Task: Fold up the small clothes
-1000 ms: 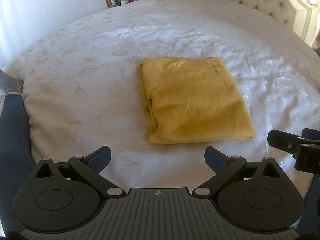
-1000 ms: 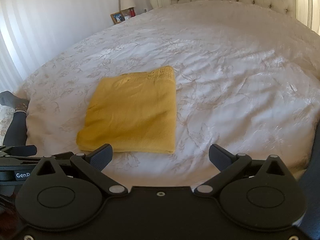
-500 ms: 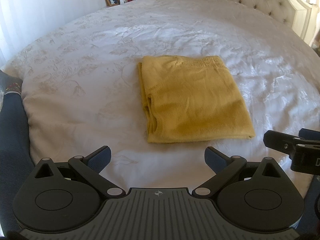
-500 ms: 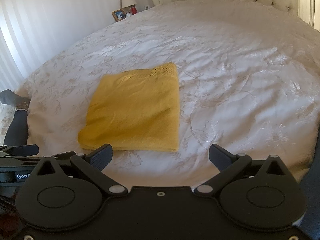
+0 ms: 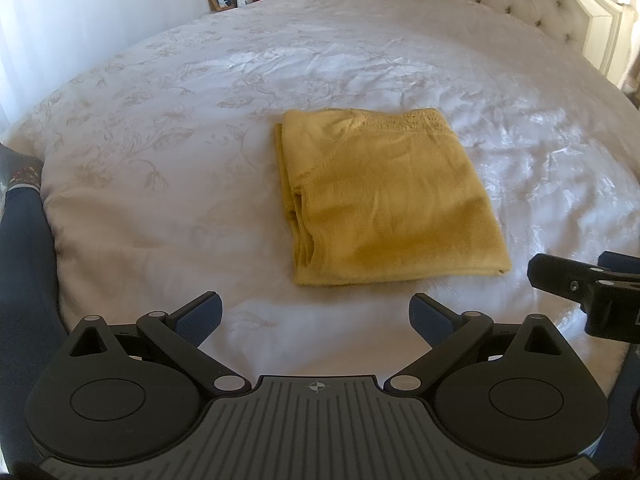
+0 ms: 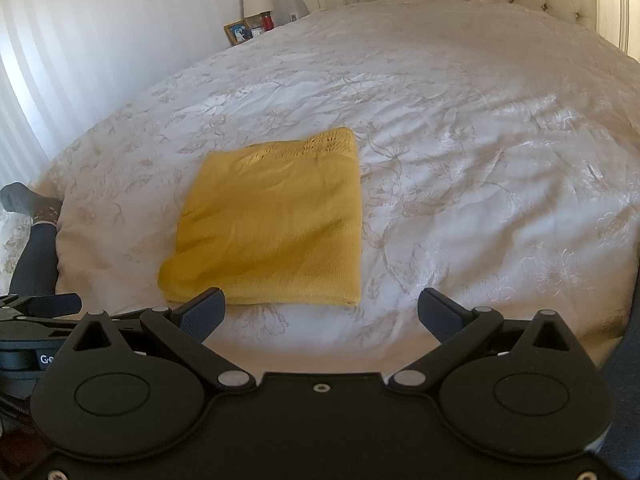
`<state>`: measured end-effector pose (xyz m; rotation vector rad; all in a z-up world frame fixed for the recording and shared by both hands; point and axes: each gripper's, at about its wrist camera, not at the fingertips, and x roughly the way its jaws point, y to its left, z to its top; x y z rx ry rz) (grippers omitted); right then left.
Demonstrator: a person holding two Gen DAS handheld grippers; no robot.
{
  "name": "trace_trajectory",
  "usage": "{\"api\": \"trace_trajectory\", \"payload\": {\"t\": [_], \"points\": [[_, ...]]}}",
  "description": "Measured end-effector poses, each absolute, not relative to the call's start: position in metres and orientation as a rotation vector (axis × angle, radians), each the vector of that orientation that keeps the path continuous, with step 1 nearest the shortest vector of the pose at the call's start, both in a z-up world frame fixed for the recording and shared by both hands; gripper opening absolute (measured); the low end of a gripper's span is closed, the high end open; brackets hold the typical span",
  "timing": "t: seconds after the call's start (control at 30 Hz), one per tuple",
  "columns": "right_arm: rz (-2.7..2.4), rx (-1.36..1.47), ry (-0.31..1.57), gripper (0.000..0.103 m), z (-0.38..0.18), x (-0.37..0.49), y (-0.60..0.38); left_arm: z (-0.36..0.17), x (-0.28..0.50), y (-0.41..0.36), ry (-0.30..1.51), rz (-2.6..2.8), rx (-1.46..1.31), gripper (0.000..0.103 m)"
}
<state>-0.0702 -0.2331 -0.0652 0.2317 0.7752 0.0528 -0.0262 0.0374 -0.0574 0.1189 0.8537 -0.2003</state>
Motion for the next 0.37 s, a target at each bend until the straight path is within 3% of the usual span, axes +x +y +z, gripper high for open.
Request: {"api": "trace_trajectory", "payload": {"t": [0.37], "points": [[0.057, 0.232, 0.778, 0.102, -0.0641, -0.0699, -0.2314, -0.0588, -0.0263, 0.0365, 0.852, -0.202, 0.118, 0.101]]}}
